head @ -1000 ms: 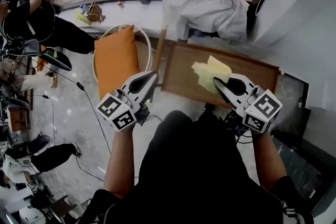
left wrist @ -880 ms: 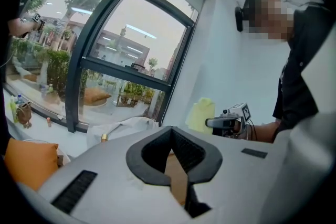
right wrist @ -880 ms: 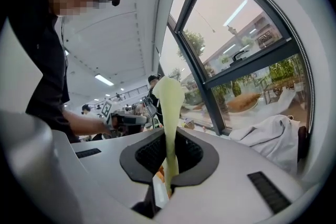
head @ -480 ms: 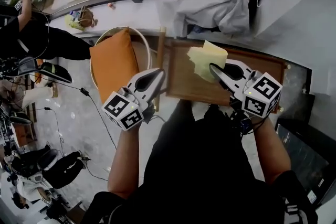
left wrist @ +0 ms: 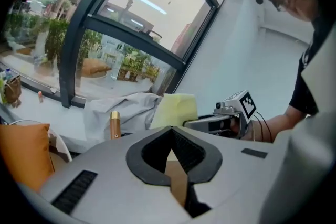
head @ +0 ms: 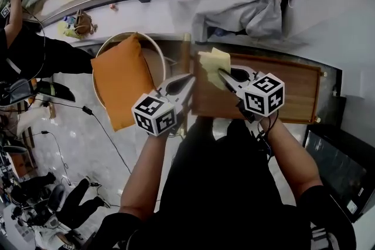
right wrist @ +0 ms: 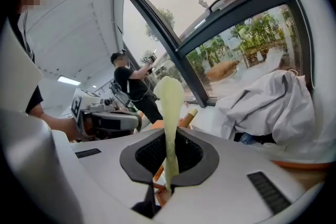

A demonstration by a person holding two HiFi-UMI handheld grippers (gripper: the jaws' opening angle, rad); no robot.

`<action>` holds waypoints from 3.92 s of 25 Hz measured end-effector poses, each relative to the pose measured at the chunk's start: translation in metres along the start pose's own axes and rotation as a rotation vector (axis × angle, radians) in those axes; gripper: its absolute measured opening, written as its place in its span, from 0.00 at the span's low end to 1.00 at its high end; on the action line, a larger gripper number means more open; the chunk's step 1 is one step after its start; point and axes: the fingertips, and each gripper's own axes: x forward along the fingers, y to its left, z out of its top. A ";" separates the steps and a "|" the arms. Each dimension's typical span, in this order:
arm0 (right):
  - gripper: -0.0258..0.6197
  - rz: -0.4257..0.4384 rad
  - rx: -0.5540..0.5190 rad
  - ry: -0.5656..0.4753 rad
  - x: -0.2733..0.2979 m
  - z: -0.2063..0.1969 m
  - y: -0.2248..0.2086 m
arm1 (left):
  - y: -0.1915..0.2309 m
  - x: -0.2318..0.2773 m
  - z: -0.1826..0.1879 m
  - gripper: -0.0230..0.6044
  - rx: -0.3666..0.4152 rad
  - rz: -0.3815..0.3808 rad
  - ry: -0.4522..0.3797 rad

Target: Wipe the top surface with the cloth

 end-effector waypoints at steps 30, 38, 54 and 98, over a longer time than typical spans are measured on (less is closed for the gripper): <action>0.09 -0.183 0.251 0.210 0.138 -0.107 -0.096 | 0.030 0.068 -0.052 0.05 -0.079 0.080 0.223; 0.09 -0.276 0.263 0.215 0.138 -0.112 -0.117 | 0.024 0.074 -0.062 0.05 -0.055 0.081 0.261; 0.09 -0.322 0.252 0.208 0.118 -0.117 -0.143 | 0.000 0.093 -0.070 0.05 -0.054 0.041 0.296; 0.09 -0.509 0.341 0.149 -0.052 -0.153 -0.254 | -0.104 0.190 -0.104 0.05 0.015 -0.057 0.410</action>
